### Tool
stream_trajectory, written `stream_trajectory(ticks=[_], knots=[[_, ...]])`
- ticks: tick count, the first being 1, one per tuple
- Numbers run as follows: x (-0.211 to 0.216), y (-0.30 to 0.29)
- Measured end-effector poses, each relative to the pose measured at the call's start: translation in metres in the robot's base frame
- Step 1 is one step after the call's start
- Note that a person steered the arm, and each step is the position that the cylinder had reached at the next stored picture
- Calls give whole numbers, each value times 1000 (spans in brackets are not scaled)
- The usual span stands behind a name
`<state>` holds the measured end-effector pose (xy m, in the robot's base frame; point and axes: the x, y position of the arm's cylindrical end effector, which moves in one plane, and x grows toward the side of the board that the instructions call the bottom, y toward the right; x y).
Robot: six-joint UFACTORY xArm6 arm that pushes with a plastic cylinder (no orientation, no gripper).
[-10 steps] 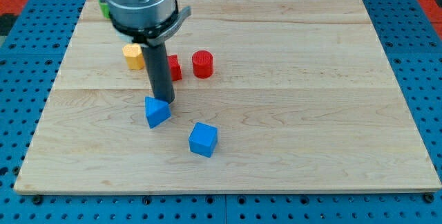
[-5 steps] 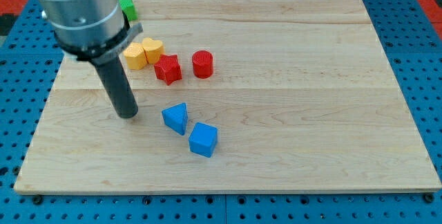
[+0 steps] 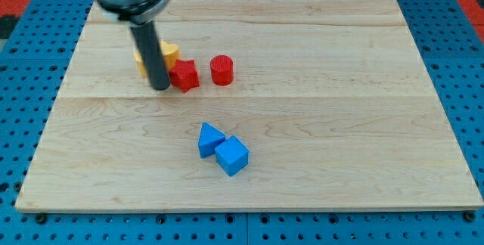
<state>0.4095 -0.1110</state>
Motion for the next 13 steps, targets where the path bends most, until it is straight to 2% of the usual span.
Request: stream_trajectory(ticks=[1, 2, 3, 5, 7, 8, 9, 11, 12, 13], knots=[[-1, 3], [10, -76], [10, -90], [10, -102], [-20, -103], [-23, -97], [-30, -37], [-90, 38], [-107, 96], [-151, 90]])
